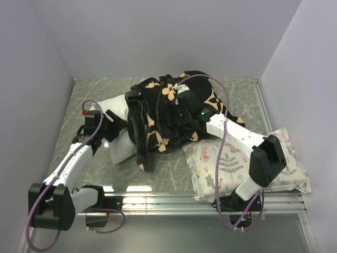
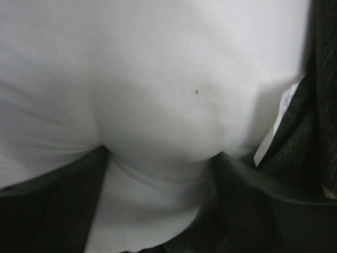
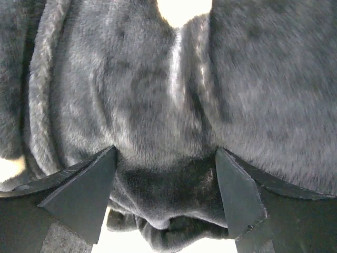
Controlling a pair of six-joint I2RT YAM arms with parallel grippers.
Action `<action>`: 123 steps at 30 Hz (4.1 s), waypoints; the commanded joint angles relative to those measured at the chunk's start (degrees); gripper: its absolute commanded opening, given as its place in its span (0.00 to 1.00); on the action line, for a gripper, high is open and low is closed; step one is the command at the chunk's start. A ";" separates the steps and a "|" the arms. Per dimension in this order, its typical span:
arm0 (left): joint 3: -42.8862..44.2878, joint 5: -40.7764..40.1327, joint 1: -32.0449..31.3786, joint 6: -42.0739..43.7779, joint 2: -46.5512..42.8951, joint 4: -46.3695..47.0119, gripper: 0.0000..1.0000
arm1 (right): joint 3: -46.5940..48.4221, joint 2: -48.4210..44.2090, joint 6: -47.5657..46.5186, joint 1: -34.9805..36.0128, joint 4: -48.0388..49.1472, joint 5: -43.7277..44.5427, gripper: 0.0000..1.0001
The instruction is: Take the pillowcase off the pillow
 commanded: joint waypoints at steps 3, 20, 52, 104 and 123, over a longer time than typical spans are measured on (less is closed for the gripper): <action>0.21 -2.31 -0.44 -0.52 5.69 3.50 0.46 | 2.07 3.58 0.41 1.89 3.35 3.27 0.80; 11.99 6.62 32.49 8.79 -0.19 -8.19 0.00 | 0.06 -1.24 4.54 -18.93 -2.98 18.06 0.00; 13.67 3.14 22.50 23.92 2.97 -11.88 0.01 | 38.87 23.17 -14.70 -0.14 0.28 1.00 0.86; 13.26 -21.48 -4.91 8.90 -4.59 -16.99 0.99 | 16.57 10.18 5.51 -14.46 -2.19 2.76 0.42; 7.34 -15.85 -7.91 5.11 10.62 -0.72 0.00 | -3.27 -15.73 4.97 -4.19 -1.66 9.43 0.81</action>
